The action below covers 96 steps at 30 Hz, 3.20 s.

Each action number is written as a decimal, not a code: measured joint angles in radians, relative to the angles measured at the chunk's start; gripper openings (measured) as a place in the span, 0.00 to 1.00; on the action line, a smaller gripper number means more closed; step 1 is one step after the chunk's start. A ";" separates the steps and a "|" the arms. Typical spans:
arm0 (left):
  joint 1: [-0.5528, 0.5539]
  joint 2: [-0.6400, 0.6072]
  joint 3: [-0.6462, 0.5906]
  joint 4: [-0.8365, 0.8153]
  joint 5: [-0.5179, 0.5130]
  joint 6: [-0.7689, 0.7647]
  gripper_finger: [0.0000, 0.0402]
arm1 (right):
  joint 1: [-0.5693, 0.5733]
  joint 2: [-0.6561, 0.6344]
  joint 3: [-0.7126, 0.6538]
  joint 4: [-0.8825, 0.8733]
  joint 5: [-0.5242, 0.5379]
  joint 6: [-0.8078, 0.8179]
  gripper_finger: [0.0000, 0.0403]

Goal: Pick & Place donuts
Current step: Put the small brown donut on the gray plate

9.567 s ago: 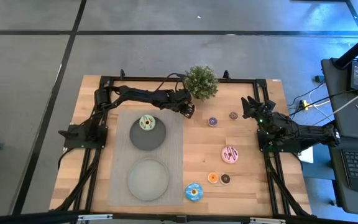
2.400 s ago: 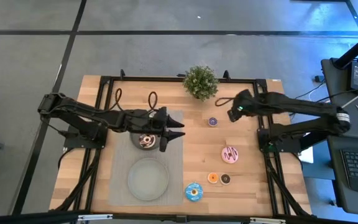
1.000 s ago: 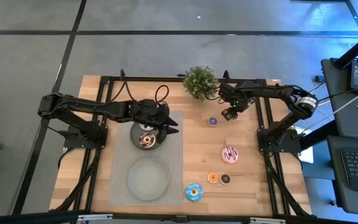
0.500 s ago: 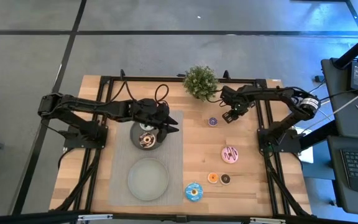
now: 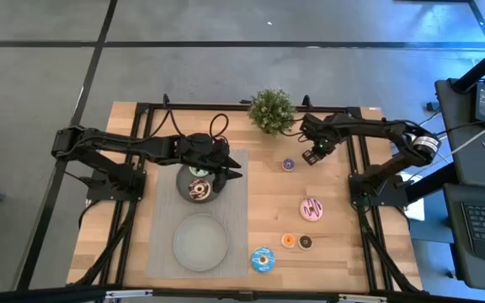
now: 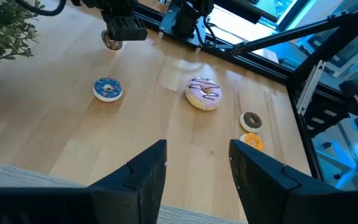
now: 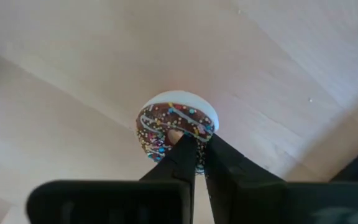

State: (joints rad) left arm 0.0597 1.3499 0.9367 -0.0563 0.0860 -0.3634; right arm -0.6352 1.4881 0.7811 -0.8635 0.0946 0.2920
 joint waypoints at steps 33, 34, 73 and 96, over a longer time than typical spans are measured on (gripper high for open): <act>0.028 0.130 -0.001 0.393 -0.161 -0.519 0.43 | 0.366 -0.339 0.003 0.745 -0.234 0.434 0.07; 0.029 0.130 -0.001 0.376 -0.179 -0.523 0.43 | 0.373 -0.332 0.003 0.764 -0.235 0.440 0.07; 0.027 0.130 0.000 0.286 -0.275 -0.480 0.36 | 0.457 -0.089 0.114 0.968 -0.202 0.461 0.08; 0.027 0.117 0.000 0.290 -0.232 -0.449 0.14 | 0.438 -0.130 0.113 0.914 -0.278 0.380 0.30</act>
State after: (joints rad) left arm 0.0870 1.4669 0.9371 0.2334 -0.1462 -0.8120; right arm -0.1972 1.3584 0.8944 0.0508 -0.1832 0.6720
